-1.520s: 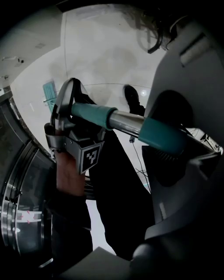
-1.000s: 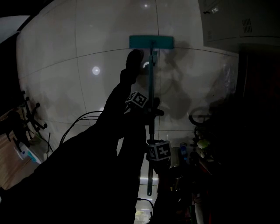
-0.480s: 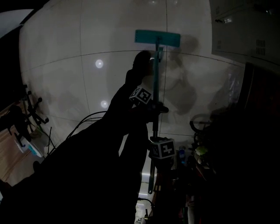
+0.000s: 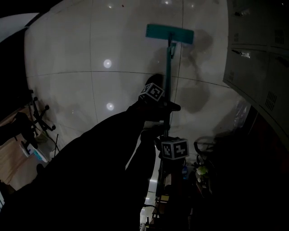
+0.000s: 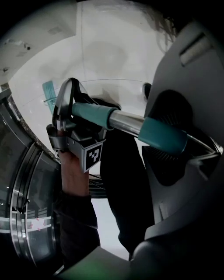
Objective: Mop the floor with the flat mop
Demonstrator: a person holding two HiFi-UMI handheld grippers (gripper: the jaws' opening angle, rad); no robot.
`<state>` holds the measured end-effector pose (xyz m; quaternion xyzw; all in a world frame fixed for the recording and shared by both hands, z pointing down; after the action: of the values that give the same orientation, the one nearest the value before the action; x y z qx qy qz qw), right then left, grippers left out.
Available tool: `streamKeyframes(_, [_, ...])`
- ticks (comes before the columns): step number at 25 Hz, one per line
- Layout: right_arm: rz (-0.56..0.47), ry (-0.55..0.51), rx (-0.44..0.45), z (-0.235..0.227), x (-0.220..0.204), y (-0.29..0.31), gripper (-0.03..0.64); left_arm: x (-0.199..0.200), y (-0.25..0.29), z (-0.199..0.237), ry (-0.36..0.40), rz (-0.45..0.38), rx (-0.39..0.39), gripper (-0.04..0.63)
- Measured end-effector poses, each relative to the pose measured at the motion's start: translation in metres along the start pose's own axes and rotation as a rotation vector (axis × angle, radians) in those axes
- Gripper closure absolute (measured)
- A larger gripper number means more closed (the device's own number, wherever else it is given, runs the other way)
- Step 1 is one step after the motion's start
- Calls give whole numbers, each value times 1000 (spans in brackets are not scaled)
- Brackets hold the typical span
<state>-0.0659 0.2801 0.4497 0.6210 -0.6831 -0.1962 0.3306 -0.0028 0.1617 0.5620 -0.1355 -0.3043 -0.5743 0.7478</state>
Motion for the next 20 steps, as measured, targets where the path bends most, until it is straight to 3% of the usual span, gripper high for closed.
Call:
streamKeyframes(6, [-36,19,-14,7,113,-16,503,94,-24,-62,37,6,-15,575])
streamKeyframes(12, [-89,32,-12,7,196,-22,503,164,-39,-107,79,4,-29,572])
streamKeyframes(16, [-120,38,3,9,231,-27,503,195,-45,-128,114,-22,-44,569])
streamKeyframes(20, [-136,31,17,14,236,-32,503,197,-48,-139,137,-34,-47,568])
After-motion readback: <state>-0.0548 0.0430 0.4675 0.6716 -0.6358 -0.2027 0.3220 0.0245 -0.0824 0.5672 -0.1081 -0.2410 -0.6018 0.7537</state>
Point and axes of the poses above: the fingertips, and each gripper's own axes: y forward along the fingers, z to its left, x out of its top, the point moved 3 cm from there along -y, backward along the fingers, and after that the axes turned 2 degrees about -z, right-handed, at the moved point
